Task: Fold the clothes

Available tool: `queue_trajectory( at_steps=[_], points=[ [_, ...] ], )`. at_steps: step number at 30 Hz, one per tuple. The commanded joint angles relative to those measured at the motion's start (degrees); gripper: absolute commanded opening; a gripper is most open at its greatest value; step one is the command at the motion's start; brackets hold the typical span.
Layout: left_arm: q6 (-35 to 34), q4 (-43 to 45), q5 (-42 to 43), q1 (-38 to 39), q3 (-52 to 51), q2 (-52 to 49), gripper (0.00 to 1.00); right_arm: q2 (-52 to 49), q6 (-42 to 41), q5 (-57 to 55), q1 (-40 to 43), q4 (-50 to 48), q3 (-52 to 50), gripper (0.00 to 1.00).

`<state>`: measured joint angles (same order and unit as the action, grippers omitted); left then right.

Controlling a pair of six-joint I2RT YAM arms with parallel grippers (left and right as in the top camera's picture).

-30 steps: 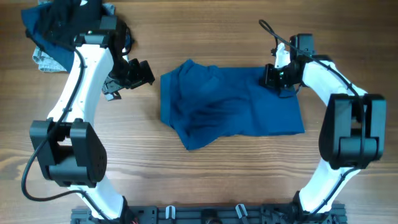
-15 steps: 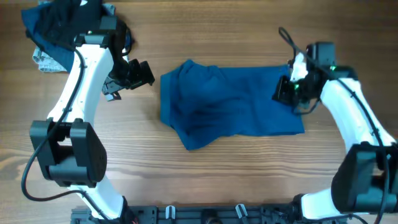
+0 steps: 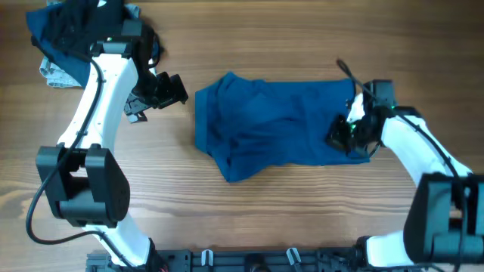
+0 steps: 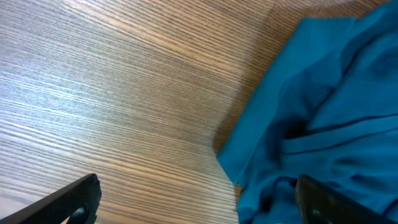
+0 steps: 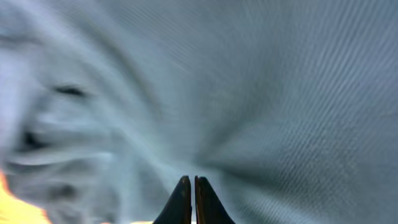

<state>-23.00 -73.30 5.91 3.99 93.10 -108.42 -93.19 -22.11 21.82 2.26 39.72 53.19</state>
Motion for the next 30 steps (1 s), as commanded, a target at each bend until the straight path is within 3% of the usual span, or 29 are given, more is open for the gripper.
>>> queue_trajectory(
  at_steps=[1,3,11,13,15,17,18,19,22,24,30],
  points=[
    [0.28,0.00,0.68,-0.46,-0.22,0.74,1.00,5.92,-0.02,-4.07,-0.13,1.84,5.92,0.08],
    [0.31,-0.07,0.68,-0.46,-0.22,0.74,1.00,6.88,1.36,-4.42,-0.13,-0.22,6.08,0.18],
    [0.31,1.64,0.70,0.15,-0.35,0.66,1.00,-1.01,2.62,-5.55,-0.15,-4.00,5.84,0.20],
    [0.28,3.58,0.72,0.37,-1.81,0.61,1.00,-1.40,2.36,-5.53,-0.15,-4.31,5.86,0.28],
    [0.33,5.16,1.53,0.35,-4.00,0.61,1.00,-0.39,2.38,-5.55,-0.13,-4.13,5.92,0.40],
    [4.24,8.37,7.76,0.35,-8.17,0.61,1.00,1.97,2.64,-5.99,-0.04,-2.49,6.54,0.73],
    [6.64,10.23,11.76,0.35,-10.14,0.59,1.00,2.93,2.82,-5.97,-0.04,-1.68,6.86,0.86],
    [8.15,11.96,14.84,0.35,-11.74,0.59,1.00,4.00,2.93,-5.97,-0.04,-0.90,7.26,0.91],
    [11.98,17.49,21.84,0.35,-16.33,0.59,1.00,7.28,4.13,-5.92,-0.04,0.44,7.72,0.99],
    [17.09,19.41,25.35,0.35,-17.73,0.59,1.00,8.70,4.15,-5.64,-0.04,1.46,7.72,0.99],
    [17.46,25.40,25.14,0.11,-21.40,-0.09,1.00,8.70,4.15,-5.07,-0.04,2.84,7.69,1.00]
  ],
)
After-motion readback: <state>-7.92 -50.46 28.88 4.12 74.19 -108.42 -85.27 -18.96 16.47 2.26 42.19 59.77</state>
